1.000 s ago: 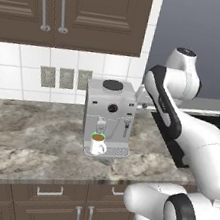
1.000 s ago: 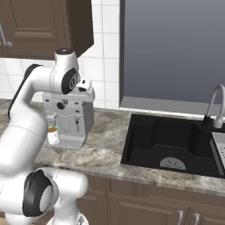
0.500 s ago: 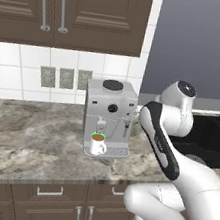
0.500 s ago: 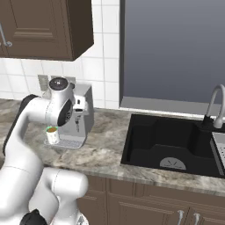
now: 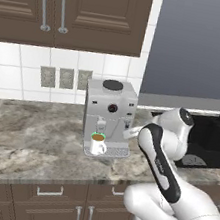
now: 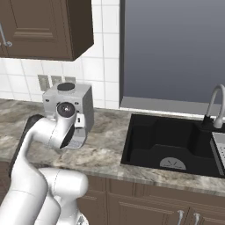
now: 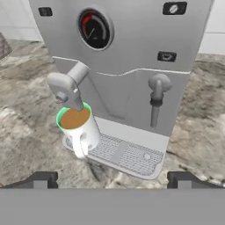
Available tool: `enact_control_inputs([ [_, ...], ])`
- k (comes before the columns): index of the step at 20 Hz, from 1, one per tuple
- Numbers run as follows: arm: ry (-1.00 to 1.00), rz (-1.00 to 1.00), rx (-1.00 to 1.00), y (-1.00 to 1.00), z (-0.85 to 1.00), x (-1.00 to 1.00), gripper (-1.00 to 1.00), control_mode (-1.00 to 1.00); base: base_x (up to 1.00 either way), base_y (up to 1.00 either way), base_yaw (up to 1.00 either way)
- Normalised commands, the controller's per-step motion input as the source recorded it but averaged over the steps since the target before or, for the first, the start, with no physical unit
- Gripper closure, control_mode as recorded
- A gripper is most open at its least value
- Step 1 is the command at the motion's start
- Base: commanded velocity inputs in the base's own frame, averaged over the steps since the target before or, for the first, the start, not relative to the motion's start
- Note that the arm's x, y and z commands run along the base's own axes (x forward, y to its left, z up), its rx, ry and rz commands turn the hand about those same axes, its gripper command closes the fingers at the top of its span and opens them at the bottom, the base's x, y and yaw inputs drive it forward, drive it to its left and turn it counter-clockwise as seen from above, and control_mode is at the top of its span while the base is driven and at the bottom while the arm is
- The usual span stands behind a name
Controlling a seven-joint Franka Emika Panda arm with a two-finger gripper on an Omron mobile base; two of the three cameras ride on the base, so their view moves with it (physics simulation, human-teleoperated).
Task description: Pick up the brewed coffee from the coffee machine and place it next to the breakfast plate on the dining counter.
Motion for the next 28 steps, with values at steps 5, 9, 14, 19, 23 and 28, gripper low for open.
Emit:
enact_control_inputs([
  [5, 0.27, 0.14, 0.12, 0.29, -0.05, 0.0, -1.0, -1.0, 0.0, 0.0, 0.0],
  [9, 0.18, 0.16, 0.04, 0.45, -0.29, 0.0, -1.0, -1.0, 0.0, 0.0, 0.0],
  [14, 0.01, 0.13, -0.01, 0.47, -0.45, 0.0, -1.0, -1.0, 0.0, 0.0, 0.0],
  [19, -0.04, 0.06, -0.02, 0.28, -0.36, 0.05, -1.0, -1.0, 0.0, 0.0, 0.0],
  [23, 0.0, 0.03, 0.0, 0.06, -0.33, 0.17, -1.0, -1.0, 0.0, 0.0, 0.0],
  [28, 0.0, 0.0, 0.0, 0.0, -0.27, 0.18, -1.0, -1.0, 0.0, 0.0, 0.0],
])
